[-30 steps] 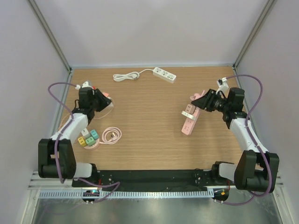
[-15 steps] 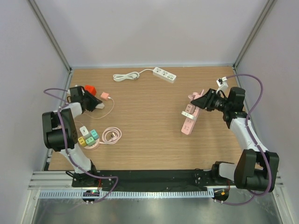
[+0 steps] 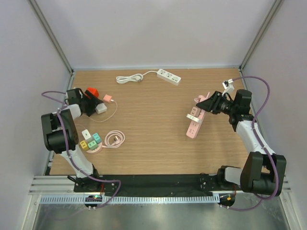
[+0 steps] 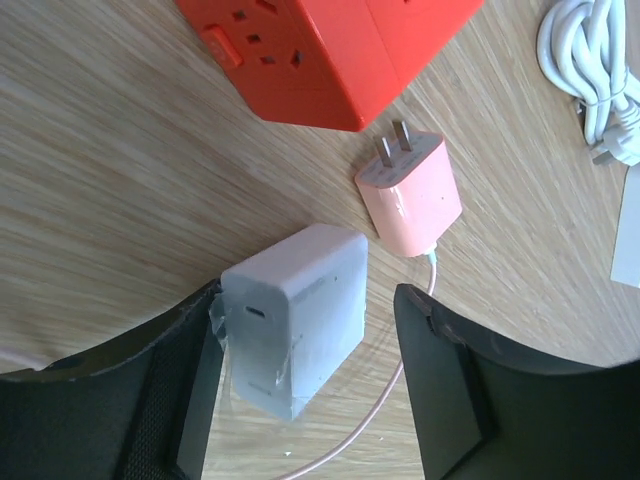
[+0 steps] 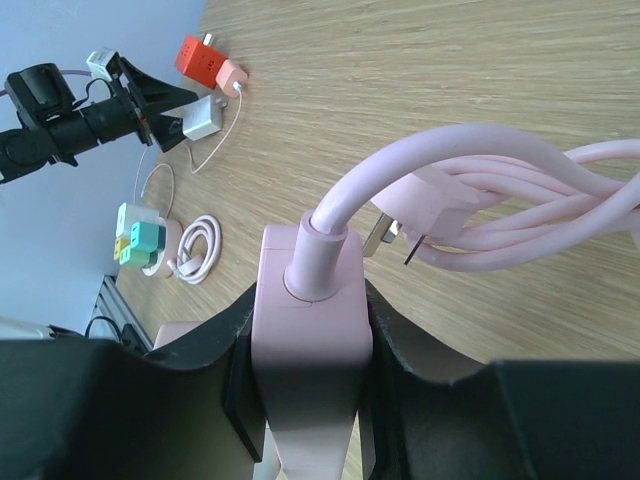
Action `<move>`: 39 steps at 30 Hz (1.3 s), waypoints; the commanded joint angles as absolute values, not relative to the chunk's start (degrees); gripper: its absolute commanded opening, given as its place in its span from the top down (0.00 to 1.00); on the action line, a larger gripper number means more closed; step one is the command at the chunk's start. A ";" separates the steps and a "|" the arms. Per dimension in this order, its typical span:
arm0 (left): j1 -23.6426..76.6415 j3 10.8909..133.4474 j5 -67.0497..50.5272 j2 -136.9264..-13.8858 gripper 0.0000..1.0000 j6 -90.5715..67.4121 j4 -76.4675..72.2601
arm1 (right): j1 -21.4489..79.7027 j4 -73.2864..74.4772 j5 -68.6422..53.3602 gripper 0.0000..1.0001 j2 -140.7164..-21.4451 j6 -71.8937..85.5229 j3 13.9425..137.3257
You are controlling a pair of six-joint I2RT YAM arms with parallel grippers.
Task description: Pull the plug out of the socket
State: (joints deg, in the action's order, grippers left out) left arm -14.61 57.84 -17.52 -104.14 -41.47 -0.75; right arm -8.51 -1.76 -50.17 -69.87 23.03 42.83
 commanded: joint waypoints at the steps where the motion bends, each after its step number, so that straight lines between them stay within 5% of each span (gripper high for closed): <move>1: -15.56 59.76 -16.70 -98.19 0.28 -39.12 -0.18 | -8.96 -7.56 -52.38 0.99 -69.34 23.03 44.21; 10: -15.29 56.61 -15.64 -86.06 0.00 -34.98 2.29 | -9.49 -7.56 -52.56 0.99 -69.52 22.59 44.21; 21: 3.55 51.69 -28.30 -71.22 0.00 -32.96 -0.87 | -9.58 -8.26 -55.46 0.99 -71.28 22.50 44.56; 30: 24.07 41.58 -20.58 -64.95 0.00 -51.82 -16.15 | -9.14 -9.93 -53.27 0.99 -69.09 20.84 43.24; 39: 42.97 45.52 -10.65 -75.14 0.00 -65.82 -22.05 | -5.19 -8.27 -44.39 0.99 -62.41 15.29 41.92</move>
State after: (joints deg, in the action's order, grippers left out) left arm 39.90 42.35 -15.94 -72.66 -59.02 -15.68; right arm -6.28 -3.16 -46.70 -65.95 18.28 40.69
